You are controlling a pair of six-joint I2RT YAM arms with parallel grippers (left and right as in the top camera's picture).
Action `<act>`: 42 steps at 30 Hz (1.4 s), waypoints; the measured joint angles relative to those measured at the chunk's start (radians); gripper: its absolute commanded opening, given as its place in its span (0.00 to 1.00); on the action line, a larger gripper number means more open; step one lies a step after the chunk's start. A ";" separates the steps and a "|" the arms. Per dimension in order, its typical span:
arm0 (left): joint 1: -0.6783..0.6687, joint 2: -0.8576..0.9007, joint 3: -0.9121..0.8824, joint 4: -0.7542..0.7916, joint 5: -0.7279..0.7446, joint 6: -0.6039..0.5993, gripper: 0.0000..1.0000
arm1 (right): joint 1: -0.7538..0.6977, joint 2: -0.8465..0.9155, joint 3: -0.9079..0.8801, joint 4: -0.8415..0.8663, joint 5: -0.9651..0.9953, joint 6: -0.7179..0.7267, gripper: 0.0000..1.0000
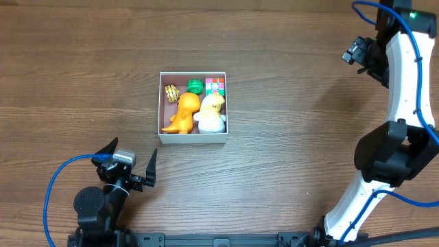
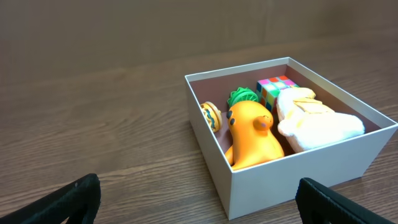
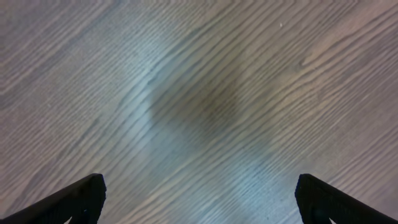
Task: Pack container
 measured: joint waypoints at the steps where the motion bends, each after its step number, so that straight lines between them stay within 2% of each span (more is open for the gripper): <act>1: 0.000 0.000 0.000 0.000 0.000 0.000 1.00 | 0.000 0.000 0.000 0.001 0.000 0.000 1.00; 5: 0.000 0.000 0.000 0.000 0.000 0.000 1.00 | 0.004 0.000 0.000 0.045 0.002 0.001 1.00; 11: 0.000 0.000 0.000 0.000 0.000 0.000 1.00 | 0.056 -0.015 -0.002 0.257 0.053 0.000 1.00; 16: 0.000 0.000 0.000 0.000 0.000 0.000 1.00 | 0.106 -0.094 -0.003 0.359 0.094 0.000 1.00; 25: 0.000 0.000 0.000 0.000 0.000 0.000 1.00 | 0.099 -0.268 -0.003 0.470 0.134 -0.015 1.00; 37: 0.000 0.000 0.000 0.000 0.000 0.000 1.00 | 0.143 -0.333 -0.003 0.803 0.071 -0.346 1.00; 42: 0.000 0.000 0.000 0.000 0.000 0.000 1.00 | 0.179 -0.359 -0.003 0.889 0.045 -0.420 1.00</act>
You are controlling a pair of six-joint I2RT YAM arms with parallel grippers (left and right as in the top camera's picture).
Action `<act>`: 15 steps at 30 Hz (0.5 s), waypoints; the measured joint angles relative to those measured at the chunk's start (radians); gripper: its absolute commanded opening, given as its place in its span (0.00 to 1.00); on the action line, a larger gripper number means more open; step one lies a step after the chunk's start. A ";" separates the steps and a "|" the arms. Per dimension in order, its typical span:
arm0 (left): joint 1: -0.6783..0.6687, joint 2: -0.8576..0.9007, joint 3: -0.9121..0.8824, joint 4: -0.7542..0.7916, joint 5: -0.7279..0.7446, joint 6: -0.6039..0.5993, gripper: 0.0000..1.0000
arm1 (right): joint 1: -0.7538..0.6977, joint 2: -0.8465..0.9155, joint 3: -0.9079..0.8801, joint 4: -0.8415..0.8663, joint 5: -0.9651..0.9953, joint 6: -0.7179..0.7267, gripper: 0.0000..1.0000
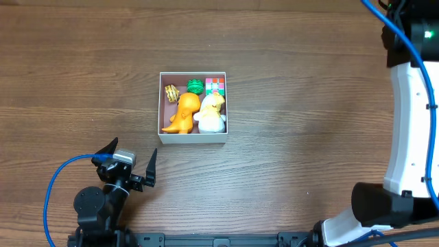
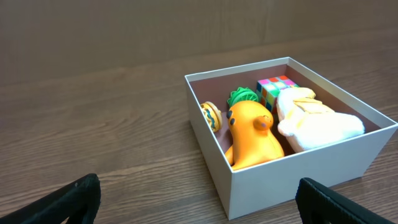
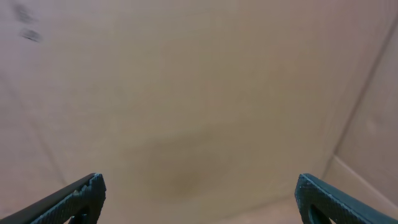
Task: Pack container
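Observation:
A white open box (image 1: 193, 138) stands mid-table, also seen in the left wrist view (image 2: 298, 174). Inside it lie an orange dinosaur toy (image 1: 181, 113) (image 2: 252, 134), a white plush (image 1: 211, 114) (image 2: 317, 124), a green toy (image 1: 195, 86), a coloured cube (image 1: 215, 85) and a small striped toy (image 1: 171, 92). My left gripper (image 1: 130, 155) (image 2: 199, 208) stands open near the table's front left, short of the box, with nothing between its fingers. In its own view my right gripper (image 3: 199, 202) is open and empty, facing a blurred tan surface. Overhead, that gripper is out of frame.
The white right arm (image 1: 411, 103) runs along the table's right side up to the far right corner. Bare wood surrounds the box on all sides. A blue cable (image 1: 58, 178) loops beside the left arm's base.
The right arm has swung from over the table's far right to beyond the far right corner. Its wrist view now shows a tan surface instead of wood grain. The left arm and box are unchanged.

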 measured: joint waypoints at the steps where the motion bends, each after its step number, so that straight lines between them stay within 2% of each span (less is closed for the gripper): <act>1: 0.000 0.000 0.000 0.000 0.000 0.000 1.00 | 0.006 -0.009 0.000 0.006 -0.003 -0.009 1.00; 7: 0.000 0.000 0.000 0.000 0.000 0.000 1.00 | 0.017 -0.086 -0.034 0.064 -0.016 -0.036 1.00; 15: 0.000 0.000 0.000 0.000 0.000 0.000 1.00 | 0.017 -0.331 -0.365 0.252 -0.027 -0.047 1.00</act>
